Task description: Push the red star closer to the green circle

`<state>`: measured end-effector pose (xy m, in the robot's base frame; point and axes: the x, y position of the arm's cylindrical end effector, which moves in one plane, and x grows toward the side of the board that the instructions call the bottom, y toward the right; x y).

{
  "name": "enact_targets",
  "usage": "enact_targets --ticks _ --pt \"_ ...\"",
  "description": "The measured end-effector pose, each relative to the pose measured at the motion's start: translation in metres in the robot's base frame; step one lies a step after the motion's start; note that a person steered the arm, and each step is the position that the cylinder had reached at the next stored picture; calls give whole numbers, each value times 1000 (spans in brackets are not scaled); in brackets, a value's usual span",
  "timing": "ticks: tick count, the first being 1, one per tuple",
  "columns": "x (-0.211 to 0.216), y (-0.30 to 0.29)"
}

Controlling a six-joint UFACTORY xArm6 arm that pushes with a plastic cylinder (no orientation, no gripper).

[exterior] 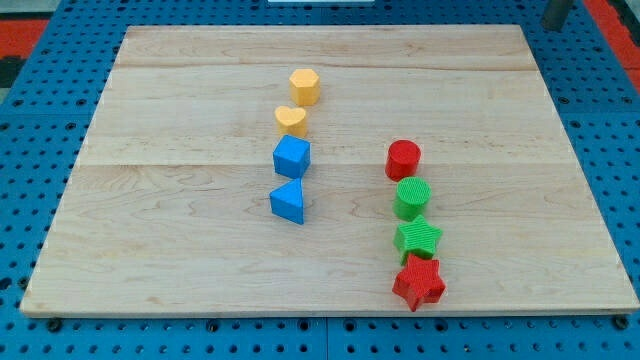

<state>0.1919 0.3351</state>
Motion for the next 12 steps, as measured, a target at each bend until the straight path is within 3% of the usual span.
enact_targets --ticks 8,9,12 --pt "9 10" --pt "53 10" --pt "298 -29"
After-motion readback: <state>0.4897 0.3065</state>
